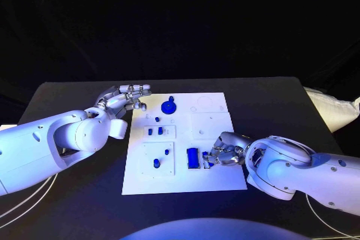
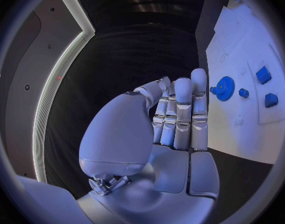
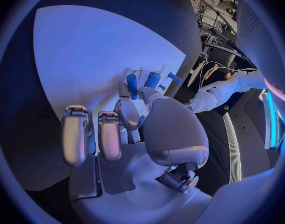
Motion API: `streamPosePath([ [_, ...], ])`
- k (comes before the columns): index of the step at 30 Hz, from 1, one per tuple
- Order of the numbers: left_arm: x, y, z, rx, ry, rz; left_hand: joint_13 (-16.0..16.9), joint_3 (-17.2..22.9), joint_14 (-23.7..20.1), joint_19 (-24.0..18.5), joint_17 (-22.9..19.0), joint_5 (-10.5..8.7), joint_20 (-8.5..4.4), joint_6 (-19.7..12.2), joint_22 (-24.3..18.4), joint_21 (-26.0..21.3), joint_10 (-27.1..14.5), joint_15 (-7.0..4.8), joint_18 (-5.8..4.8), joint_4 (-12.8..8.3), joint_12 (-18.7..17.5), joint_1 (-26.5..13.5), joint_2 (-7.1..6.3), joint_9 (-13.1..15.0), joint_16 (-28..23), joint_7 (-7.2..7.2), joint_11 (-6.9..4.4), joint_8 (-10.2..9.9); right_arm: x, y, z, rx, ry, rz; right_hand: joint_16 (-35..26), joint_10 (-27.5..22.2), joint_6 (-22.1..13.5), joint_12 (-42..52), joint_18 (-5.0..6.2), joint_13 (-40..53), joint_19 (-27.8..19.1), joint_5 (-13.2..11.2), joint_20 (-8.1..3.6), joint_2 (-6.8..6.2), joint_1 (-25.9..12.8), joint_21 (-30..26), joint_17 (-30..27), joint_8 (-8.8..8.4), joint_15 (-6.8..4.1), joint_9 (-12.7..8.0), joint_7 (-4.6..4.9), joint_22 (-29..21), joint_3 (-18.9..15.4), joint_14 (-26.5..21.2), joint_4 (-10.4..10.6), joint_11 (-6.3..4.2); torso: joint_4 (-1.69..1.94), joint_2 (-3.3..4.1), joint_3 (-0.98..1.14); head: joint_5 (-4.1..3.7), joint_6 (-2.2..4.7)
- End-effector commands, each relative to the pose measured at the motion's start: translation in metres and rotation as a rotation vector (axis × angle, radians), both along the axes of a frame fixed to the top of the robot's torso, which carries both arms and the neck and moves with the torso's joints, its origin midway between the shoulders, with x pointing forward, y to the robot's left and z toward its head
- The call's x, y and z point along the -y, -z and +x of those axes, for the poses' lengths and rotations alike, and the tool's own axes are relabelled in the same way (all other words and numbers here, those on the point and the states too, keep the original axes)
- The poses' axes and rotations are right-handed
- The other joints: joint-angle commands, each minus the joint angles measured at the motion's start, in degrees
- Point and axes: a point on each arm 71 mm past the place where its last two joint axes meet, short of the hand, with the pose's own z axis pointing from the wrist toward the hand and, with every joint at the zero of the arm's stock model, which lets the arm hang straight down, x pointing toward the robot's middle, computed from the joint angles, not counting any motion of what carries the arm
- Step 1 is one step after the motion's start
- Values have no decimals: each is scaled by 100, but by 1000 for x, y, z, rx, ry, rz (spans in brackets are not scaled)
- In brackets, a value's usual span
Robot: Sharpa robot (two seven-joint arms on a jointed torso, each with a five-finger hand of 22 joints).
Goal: Assemble the parts on the task board
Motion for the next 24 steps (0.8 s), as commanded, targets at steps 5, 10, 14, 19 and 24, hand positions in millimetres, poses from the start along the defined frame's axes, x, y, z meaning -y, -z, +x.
streamPosePath([
  [5, 2, -1, -1, 0, 20, -14, -7, -26, -22, -14, -5, 8, 4, -46, -7, -30, -35, 3, 114, -5, 28, 8, 35, -8, -22, 4, 8, 23, -4, 1, -3, -13, -34, -8, 37, 123, 128, 272, -82, 189, 117, 31, -50, 18, -74, 47, 1078, 100, -77, 47, -38, 22, -82, 514, 20, -27, -2, 2, 1, 11, -19],
  [10, 2, -1, -1, -1, 20, -14, -9, -31, -26, -16, -13, 7, 5, -53, -8, -33, -46, 5, 114, -7, 29, 6, 34, -9, -24, 6, 11, 22, -4, 0, -4, -13, -38, -7, 42, 143, 156, 323, -83, 232, 121, 37, -64, 15, -36, 53, 1087, 127, -94, 68, -61, 32, -104, 515, -14, -47, -3, 0, 2, 15, -25],
  [14, 2, -1, -1, -1, 20, -14, -9, -31, -26, -16, -13, 7, 5, -53, -8, -33, -46, 5, 114, -7, 29, 6, 34, -9, -24, 6, 11, 22, -5, 0, -5, -10, -37, -4, 46, 175, 173, 418, -86, 304, 125, 47, -74, 42, 6, 59, 1093, 146, -105, 84, -76, 43, -101, 516, -43, -61, -3, 1, 3, 14, -23],
  [19, 2, -1, 0, -1, 21, -14, -9, -31, -26, -16, -13, 7, 5, -53, -8, -33, -46, 5, 114, -7, 29, 6, 34, -9, -24, 6, 11, 22, -5, -1, -5, -5, -34, 3, 50, 185, 180, 442, -87, 328, 129, 58, -85, 74, 52, 63, 1100, 160, -116, 96, -87, 51, -90, 518, -76, -72, -2, 2, 3, 11, -23],
  [24, 2, 0, 0, -1, 21, -14, -9, -31, -26, -16, -13, 7, 5, -53, -8, -33, -46, 5, 114, -7, 29, 6, 34, -9, -24, 6, 11, 22, -5, -1, -5, -3, -36, 6, 53, 189, 179, 449, -88, 339, 130, 40, -92, 64, 28, 64, 1106, 167, -119, 105, -82, 54, -122, 519, -68, -70, 0, 2, 1, 2, -24],
])
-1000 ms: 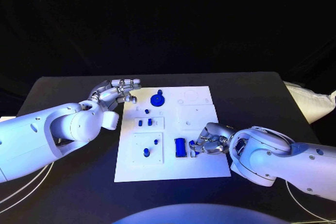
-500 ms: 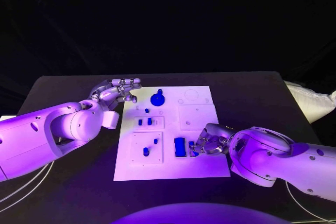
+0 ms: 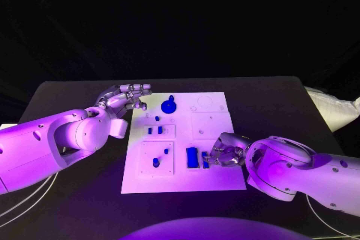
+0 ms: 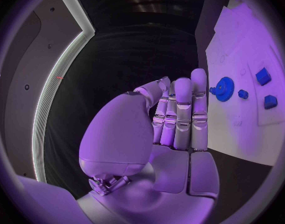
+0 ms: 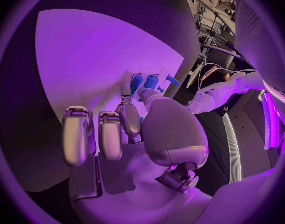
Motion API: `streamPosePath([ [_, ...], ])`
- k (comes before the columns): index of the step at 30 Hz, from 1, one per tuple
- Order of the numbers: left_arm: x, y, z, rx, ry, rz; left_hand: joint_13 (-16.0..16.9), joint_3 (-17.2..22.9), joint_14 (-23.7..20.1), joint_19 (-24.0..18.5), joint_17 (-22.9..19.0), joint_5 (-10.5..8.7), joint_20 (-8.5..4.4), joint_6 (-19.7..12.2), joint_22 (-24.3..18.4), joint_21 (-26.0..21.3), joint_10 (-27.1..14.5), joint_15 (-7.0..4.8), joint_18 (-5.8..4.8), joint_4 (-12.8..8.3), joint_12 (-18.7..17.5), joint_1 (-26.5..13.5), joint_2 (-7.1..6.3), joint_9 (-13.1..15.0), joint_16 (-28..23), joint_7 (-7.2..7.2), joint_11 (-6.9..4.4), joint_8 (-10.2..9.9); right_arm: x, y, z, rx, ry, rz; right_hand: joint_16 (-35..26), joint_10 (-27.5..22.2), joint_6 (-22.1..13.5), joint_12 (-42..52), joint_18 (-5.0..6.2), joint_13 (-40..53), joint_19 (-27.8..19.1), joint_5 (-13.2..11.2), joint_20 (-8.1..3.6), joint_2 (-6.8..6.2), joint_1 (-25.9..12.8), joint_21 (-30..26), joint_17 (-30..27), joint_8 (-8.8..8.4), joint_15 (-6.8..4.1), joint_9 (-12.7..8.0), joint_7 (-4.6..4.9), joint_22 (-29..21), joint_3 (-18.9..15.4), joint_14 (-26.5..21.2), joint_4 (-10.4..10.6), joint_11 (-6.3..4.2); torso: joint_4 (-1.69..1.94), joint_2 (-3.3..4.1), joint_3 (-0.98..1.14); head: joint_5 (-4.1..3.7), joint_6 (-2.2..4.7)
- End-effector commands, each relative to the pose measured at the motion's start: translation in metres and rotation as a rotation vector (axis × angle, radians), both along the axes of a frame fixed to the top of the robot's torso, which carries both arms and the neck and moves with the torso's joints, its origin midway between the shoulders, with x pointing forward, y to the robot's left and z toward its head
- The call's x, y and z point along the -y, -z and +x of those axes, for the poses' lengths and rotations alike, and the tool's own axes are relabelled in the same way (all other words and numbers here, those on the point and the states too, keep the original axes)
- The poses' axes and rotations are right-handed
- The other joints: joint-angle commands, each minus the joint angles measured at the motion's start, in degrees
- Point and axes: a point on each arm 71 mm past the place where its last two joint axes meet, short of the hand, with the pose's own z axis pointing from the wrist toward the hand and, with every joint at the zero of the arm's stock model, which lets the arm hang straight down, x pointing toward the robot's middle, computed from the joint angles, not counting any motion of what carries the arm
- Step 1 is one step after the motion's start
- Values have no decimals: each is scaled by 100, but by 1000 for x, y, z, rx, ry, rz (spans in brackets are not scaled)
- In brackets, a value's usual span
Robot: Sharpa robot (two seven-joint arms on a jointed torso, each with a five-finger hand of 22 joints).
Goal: Assemble the parts on the task board
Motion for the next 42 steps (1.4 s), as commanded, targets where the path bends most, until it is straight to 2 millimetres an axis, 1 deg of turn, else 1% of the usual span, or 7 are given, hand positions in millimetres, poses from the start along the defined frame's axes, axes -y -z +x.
streamPosePath([
  [1, 2, -1, 0, 2, 18, -14, -9, -31, -27, -16, -5, 7, 5, -53, -9, -33, -46, 5, 113, -7, 29, 6, 34, -9, -24, 6, 11, 22, -2, -1, -2, 5, -22, 5, 31, 37, 27, 31, -88, 104, 129, 1, -50, -17, -17, 33, 1108, 34, -38, 6, 9, 48, -50, 518, -6, -1, 2, 1, -1, -10, 0],
  [4, 2, -1, 0, 2, 18, -13, -9, -31, -27, -16, -5, 7, 5, -53, -9, -33, -46, 5, 113, -7, 29, 6, 34, -9, -24, 6, 11, 22, -1, -1, -4, -4, -41, -1, 32, 34, 15, 27, -89, 117, 129, -234, -58, -103, 17, 34, 1110, 47, -41, 25, 5, 53, -134, 518, -69, -2, 4, -2, -1, -11, 9],
  [10, 2, 0, 0, 1, 18, -13, -9, -31, -27, -16, -5, 7, 5, -53, -9, -33, -46, 5, 113, -7, 29, 6, 34, -9, -24, 6, 11, 22, 2, 1, -6, -31, -85, -24, 20, -36, -70, -109, -80, 76, 101, -1456, -46, -277, 298, -4, 1095, 50, -16, 60, 41, 3, -327, 513, -359, 28, 0, -3, -3, -14, 11],
  [14, 1, 0, 0, 1, 16, -12, -11, -33, -29, -16, -9, 7, 6, -56, -9, -35, -54, 6, 113, -10, 30, 6, 36, -9, -24, 6, 12, 22, 6, 2, -6, -35, -91, -40, 20, -44, -88, -121, -79, 89, 96, -1764, -33, -253, 436, -10, 1097, 63, -7, 79, 48, 0, -394, 513, -468, 37, 1, -4, 1, -12, 12],
  [24, 2, 0, 0, -1, 17, -12, -11, -34, -31, -17, -11, 7, 6, -58, -10, -35, -57, 6, 113, -11, 30, 7, 37, -9, -24, 7, 13, 22, 9, 7, 1, -37, -76, -60, 32, -27, -88, -93, -84, 128, 105, -1835, -28, -70, 426, 6, 1119, 84, -5, 99, 48, 30, -459, 518, -444, 38, 4, 5, -1, -16, 30],
  [32, 2, 0, 0, -1, 17, -12, -11, -34, -31, -17, -11, 7, 6, -58, -10, -35, -58, 6, 113, -11, 30, 7, 37, -9, -24, 7, 13, 22, 4, 9, 6, -31, -74, -53, 33, -21, -88, -80, -85, 139, 108, -1818, -28, -29, 429, 10, 1119, 89, -6, 103, 43, 39, -466, 518, -439, 34, 1, 0, -4, -20, 29],
  [42, 2, 1, 0, -4, 18, -11, -12, -37, -34, -18, -16, 7, 7, -61, -11, -37, -63, 7, 113, -10, 32, 4, 40, -9, -25, 8, 15, 23, -1, 7, 5, -24, -72, -9, 47, 21, -79, -8, -94, 208, 127, -1497, -41, 146, 410, 39, 1144, 115, -22, 124, 23, 88, -536, 524, -393, 15, 1, -2, -5, -17, 37],
])
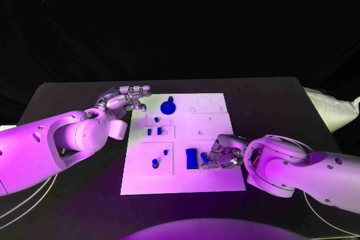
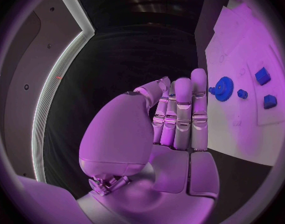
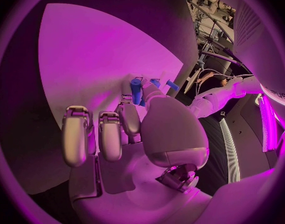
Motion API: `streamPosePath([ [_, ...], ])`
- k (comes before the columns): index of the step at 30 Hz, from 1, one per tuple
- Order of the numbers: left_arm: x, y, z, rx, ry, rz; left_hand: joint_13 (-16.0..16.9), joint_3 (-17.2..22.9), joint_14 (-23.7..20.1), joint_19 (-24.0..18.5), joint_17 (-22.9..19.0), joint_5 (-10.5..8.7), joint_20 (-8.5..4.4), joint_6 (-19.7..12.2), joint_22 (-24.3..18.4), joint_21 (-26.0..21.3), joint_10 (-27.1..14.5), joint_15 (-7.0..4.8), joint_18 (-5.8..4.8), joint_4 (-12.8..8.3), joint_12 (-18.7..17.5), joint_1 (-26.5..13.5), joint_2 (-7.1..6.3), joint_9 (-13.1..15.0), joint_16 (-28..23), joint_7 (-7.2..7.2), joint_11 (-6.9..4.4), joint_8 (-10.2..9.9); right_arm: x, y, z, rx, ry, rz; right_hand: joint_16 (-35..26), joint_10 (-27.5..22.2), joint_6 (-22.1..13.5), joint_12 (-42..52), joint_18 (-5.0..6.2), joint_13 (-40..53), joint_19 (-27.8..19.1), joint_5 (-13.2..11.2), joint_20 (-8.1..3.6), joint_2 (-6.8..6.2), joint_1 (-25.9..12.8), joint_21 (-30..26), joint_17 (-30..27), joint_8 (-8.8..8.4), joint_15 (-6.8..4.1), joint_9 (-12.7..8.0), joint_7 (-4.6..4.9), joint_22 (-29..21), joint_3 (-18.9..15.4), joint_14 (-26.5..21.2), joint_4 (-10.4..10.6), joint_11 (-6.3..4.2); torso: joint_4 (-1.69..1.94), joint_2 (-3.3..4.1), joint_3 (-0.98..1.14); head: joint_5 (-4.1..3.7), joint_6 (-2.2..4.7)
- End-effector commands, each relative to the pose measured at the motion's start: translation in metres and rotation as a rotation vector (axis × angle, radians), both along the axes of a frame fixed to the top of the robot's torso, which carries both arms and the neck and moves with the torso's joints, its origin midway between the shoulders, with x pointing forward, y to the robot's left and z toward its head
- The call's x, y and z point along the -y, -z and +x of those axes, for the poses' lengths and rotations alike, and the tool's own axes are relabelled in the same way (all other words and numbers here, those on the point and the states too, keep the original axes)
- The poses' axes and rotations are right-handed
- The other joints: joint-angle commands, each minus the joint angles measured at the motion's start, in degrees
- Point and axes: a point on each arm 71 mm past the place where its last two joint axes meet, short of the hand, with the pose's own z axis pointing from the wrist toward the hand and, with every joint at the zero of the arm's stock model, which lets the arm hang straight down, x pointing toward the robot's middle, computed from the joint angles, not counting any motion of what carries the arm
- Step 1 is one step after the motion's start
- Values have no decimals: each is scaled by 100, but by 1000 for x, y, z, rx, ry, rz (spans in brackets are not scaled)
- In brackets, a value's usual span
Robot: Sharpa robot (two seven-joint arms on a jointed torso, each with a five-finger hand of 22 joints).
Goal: Assemble the parts on the task board
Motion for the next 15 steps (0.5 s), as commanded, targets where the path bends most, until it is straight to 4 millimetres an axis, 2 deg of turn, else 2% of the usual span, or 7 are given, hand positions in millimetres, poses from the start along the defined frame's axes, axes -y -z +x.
streamPosePath([
  [1, 2, -1, 0, 1, 16, -12, -7, -37, -32, -18, -5, 7, 7, -40, -6, -37, -41, 5, 113, -10, 32, 4, 40, -9, -25, -12, -8, 23, -1, 2, -2, -9, -5, 12, 25, 43, -5, 37, -94, 199, 109, 85, -23, 67, -26, 41, 1142, 24, -24, 17, -7, 93, -51, 524, 20, -5, -2, -1, -2, 5, 6],
  [6, 2, 0, -1, -1, 17, -12, -8, -41, -33, -18, -7, 6, 8, -43, -7, -39, -47, 7, 112, -7, 34, -2, 42, -10, -24, -10, -6, 23, -1, 2, -3, -13, 0, 18, 33, 62, -7, 59, -98, 231, 118, 518, -32, 173, -90, 55, 1156, 33, -32, 26, -19, 118, -99, 527, 109, -16, -4, 1, -1, 8, 4],
  [15, 2, 0, -1, -1, 17, -12, -9, -44, -37, -19, -15, 6, 9, -45, -8, -40, -51, 8, 112, -5, 34, -7, 43, -10, -27, -9, -4, 23, 0, 2, -3, -26, 2, 12, 34, 72, -7, 61, -101, 249, 121, 687, -32, 194, -230, 60, 1158, 42, -30, 33, -12, 129, -196, 528, 230, -11, 0, 2, 0, -1, 4],
])
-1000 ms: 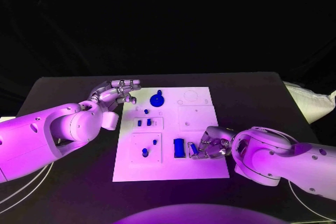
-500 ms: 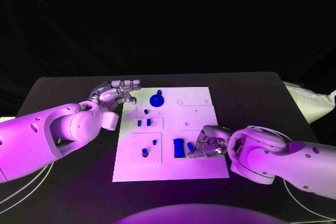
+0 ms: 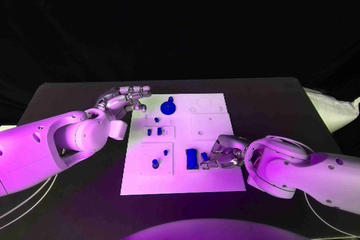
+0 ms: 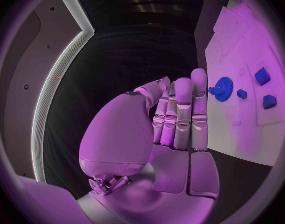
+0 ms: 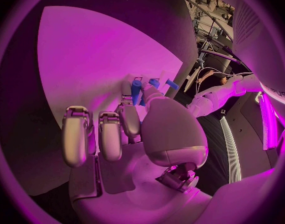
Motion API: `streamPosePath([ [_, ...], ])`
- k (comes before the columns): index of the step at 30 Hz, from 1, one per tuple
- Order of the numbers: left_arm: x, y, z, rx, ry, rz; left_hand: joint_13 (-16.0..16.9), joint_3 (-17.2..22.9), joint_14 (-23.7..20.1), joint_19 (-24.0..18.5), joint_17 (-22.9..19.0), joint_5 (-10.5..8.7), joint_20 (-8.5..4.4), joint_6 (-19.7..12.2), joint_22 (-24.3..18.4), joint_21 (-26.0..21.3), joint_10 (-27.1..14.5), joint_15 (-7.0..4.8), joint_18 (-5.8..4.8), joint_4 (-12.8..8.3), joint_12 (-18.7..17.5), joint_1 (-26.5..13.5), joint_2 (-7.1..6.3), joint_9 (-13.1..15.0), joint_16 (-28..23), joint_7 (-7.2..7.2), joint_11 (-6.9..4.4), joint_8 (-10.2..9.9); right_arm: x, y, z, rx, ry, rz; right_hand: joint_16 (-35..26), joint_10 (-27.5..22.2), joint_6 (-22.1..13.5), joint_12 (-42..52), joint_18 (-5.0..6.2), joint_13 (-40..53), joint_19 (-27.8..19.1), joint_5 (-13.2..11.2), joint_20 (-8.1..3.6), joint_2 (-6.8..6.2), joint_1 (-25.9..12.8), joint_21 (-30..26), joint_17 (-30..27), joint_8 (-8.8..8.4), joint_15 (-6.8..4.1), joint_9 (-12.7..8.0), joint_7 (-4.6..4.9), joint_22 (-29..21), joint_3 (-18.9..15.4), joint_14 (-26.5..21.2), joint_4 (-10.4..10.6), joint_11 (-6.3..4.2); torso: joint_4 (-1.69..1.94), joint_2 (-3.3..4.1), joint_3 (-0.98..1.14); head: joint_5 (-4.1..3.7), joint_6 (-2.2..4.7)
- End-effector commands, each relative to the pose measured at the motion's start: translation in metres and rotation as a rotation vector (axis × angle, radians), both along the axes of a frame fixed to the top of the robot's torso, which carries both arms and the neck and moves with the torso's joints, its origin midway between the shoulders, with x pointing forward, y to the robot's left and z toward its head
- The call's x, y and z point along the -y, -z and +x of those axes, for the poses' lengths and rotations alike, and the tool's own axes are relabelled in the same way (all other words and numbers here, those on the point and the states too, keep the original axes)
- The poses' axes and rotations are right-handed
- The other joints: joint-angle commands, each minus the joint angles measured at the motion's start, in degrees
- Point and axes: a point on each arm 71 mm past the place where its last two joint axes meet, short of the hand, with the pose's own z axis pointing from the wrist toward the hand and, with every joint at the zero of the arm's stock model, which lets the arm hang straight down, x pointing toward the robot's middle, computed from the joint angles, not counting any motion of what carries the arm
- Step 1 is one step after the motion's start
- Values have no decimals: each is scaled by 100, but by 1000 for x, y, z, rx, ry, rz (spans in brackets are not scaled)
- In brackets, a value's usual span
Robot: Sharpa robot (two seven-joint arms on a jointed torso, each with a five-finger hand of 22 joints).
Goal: Assemble the parts on the task board
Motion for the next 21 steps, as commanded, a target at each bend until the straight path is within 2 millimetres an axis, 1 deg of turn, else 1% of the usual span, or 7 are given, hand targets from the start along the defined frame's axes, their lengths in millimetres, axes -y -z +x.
streamPosePath([
  [1, 2, -1, -1, 2, 17, -13, -8, -44, -30, -19, -5, 6, 9, -45, -9, -18, -51, 1, 112, -5, 34, -7, 43, -10, -27, -9, -4, 23, -1, 2, -2, -19, -9, -1, 35, 42, 13, 16, -100, 248, 121, 39, -32, -9, -72, 36, 1160, 24, -30, 7, -14, 129, -18, 528, 49, 19, 2, 2, 1, -3, -5],
  [4, 2, -1, -1, 1, 17, -13, -9, -46, -35, -20, -17, 6, 9, -47, -9, -19, -57, 2, 112, -5, 34, -9, 42, -10, -32, -9, -3, 23, -2, 2, -3, -22, -13, 0, 36, 46, 16, 21, -100, 256, 120, 65, -31, -35, -127, 36, 1162, 28, -28, 10, -13, 130, -73, 528, 88, 21, 2, 0, 2, -5, -9],
  [8, 2, -1, -1, 1, 17, -13, -9, -46, -35, -20, -17, 6, 9, -47, -9, -19, -57, 2, 112, -5, 34, -9, 42, -10, -32, -9, -3, 23, -3, 1, -4, -22, -16, 4, 34, 50, 18, 16, -100, 267, 119, 219, -31, -80, -217, 35, 1160, 37, -29, 18, -17, 131, -203, 528, 163, 18, -1, 3, 2, -6, -14],
  [11, 2, -1, -1, 1, 18, -13, -9, -46, -35, -20, -17, 6, 9, -47, -9, -19, -57, 2, 112, -5, 34, -9, 42, -10, -32, -9, -3, 23, -3, 1, -5, -19, -16, 8, 33, 49, 19, 5, -99, 268, 118, 258, -31, -106, -272, 33, 1159, 42, -30, 23, -17, 130, -292, 527, 214, 18, -1, 1, 0, -9, -17],
  [14, 2, -1, -1, 1, 18, -13, -9, -46, -35, -20, -17, 6, 9, -47, -9, -19, -57, 2, 112, -5, 34, -9, 42, -10, -32, -9, -3, 23, -3, 0, -5, -15, -16, 9, 32, 51, 19, 0, -100, 272, 119, 257, -31, -123, -323, 35, 1158, 47, -30, 27, -19, 135, -372, 527, 264, 18, 0, 1, 0, -10, -18],
  [19, 2, -1, -1, 1, 18, -13, -11, -50, -40, -22, -24, 6, 11, -50, -10, -22, -66, 4, 111, -3, 34, -14, 43, -10, -35, -8, -1, 24, 0, -1, -5, -7, -13, 3, 33, 50, 18, -7, -99, 272, 117, 240, -32, -136, -318, 32, 1159, 49, -31, 30, -21, 131, -405, 527, 268, 17, 4, -2, 0, -15, -14],
  [21, 2, 0, -1, 0, 18, -13, -11, -50, -40, -22, -24, 6, 11, -50, -10, -22, -66, 4, 111, -3, 34, -14, 43, -10, -35, -8, -1, 24, 2, -1, -5, -7, -14, -1, 32, 50, 12, -13, -99, 277, 116, 131, -33, -137, -223, 30, 1158, 53, -35, 35, -23, 129, -446, 527, 220, 15, 5, -3, 0, -15, -15],
])
